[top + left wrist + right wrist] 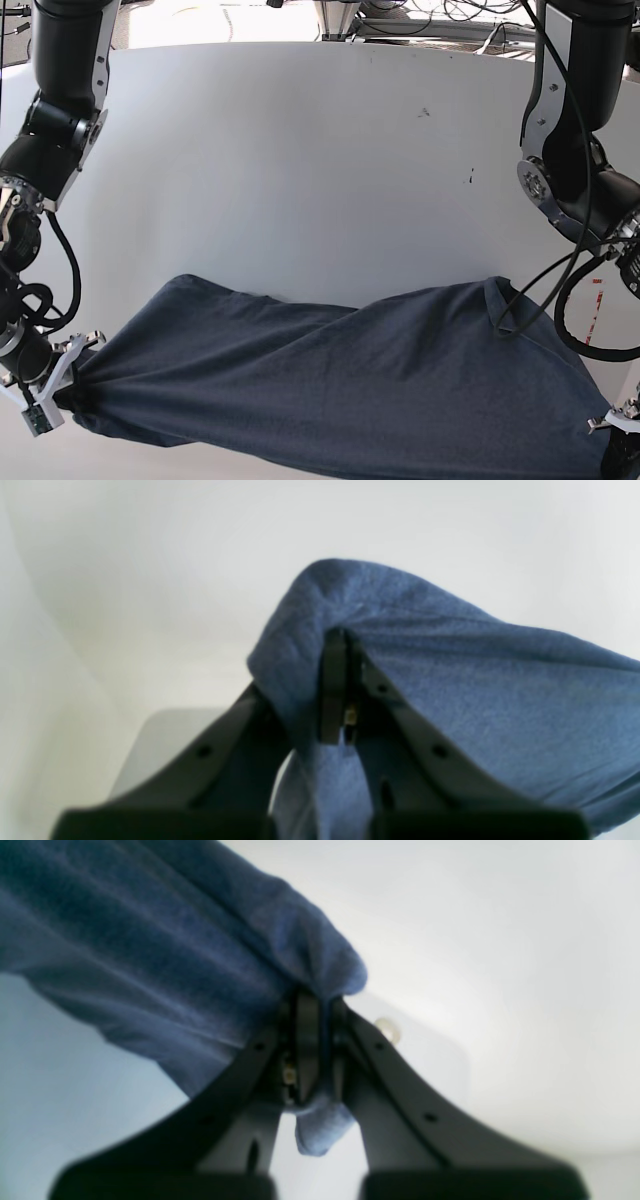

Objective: Fold the T-shirt properly
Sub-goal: 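Lay the shirt down by sweeping both grippers back across the table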

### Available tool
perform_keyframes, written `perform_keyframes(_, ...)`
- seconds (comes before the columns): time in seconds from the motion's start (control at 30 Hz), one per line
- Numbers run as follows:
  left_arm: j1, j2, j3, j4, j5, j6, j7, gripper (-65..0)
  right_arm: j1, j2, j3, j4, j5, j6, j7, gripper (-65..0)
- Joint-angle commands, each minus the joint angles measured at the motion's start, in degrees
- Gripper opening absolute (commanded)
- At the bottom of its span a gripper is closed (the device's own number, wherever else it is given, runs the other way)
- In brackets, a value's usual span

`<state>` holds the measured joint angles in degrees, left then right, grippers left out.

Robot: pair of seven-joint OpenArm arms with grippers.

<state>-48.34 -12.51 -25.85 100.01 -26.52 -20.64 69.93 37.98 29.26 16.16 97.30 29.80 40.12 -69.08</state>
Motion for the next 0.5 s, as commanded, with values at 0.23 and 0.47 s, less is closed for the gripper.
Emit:
perform_keyframes(0.23, 18.6, -0.9, -0.3, 6.4, -5.0, 0.2, -2.0, -65.0, -21.8, -5.7, 9.6, 10.3, 3.1, -0.1, 1.1, -65.0)
perform_keyframes(0.47, 34.5, -1.0, -4.6, 9.7, -10.7, 0.2, -1.7, -65.0, -34.2, -11.1, 13.4, 15.7, 3.4, -0.1, 1.1, -65.0)
